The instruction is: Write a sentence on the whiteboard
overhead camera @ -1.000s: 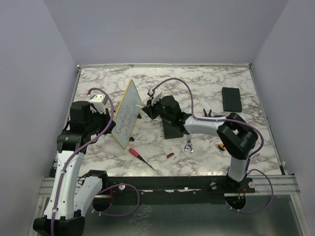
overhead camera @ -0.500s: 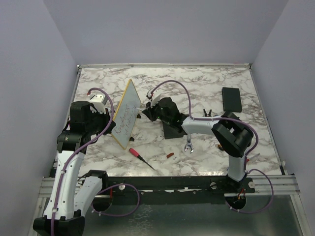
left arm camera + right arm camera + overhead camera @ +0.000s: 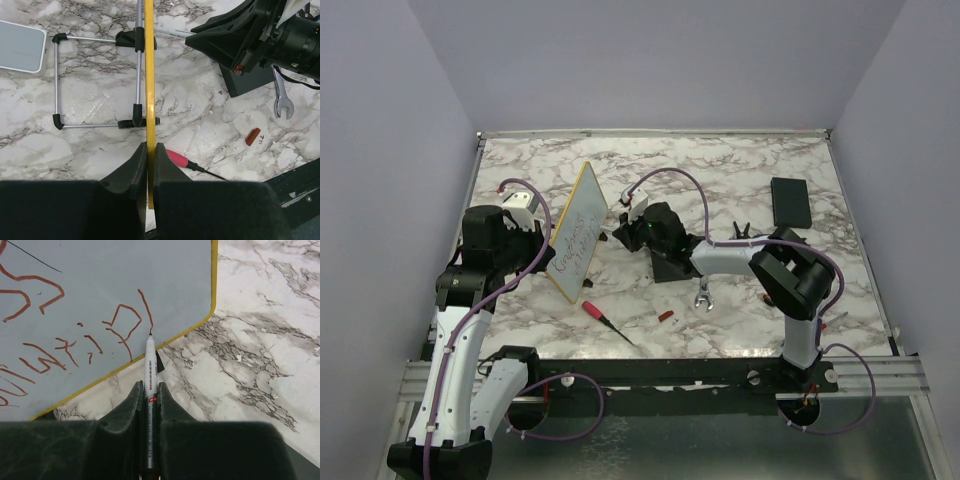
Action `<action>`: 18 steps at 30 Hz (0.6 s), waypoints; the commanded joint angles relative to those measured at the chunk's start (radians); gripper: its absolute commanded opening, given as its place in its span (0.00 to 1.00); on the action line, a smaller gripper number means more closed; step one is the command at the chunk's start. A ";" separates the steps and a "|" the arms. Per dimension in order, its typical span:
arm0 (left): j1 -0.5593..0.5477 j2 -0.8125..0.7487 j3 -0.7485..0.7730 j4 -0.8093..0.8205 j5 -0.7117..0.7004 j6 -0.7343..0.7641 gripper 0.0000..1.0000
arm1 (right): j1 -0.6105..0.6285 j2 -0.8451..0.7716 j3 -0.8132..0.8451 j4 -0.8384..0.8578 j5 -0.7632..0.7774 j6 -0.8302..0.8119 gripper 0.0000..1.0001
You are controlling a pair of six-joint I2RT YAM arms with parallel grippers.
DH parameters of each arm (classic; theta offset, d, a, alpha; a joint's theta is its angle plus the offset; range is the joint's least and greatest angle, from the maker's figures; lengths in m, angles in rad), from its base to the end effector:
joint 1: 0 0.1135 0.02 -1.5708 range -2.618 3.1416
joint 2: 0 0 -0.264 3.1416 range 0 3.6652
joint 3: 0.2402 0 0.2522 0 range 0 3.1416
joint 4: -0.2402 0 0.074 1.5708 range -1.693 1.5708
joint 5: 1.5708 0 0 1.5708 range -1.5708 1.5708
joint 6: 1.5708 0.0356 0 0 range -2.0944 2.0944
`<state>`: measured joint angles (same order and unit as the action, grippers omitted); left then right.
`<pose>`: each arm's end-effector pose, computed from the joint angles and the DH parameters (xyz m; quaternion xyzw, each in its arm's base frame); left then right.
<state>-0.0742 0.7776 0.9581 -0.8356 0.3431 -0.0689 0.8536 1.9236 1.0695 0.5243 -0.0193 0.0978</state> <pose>0.1461 -0.0229 0.3362 0.0778 0.8836 -0.1839 0.4235 0.2762 0.3178 0.1805 -0.3054 0.7541 0.2732 0.5133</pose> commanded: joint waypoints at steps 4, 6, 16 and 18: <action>-0.008 -0.009 -0.007 -0.009 0.026 0.007 0.00 | 0.004 -0.040 0.018 0.000 0.067 -0.019 0.01; -0.009 -0.009 -0.007 -0.009 0.025 0.008 0.00 | 0.004 -0.036 0.029 -0.002 0.070 -0.023 0.01; -0.008 -0.009 -0.006 -0.009 0.026 0.008 0.00 | 0.001 -0.023 0.060 0.002 0.082 -0.038 0.01; -0.008 -0.009 -0.007 -0.009 0.026 0.008 0.00 | 0.001 -0.019 0.066 0.005 0.077 -0.040 0.01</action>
<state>-0.0742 0.7776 0.9581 -0.8356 0.3431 -0.0689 0.8536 1.9091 1.0996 0.5247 0.0402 0.0765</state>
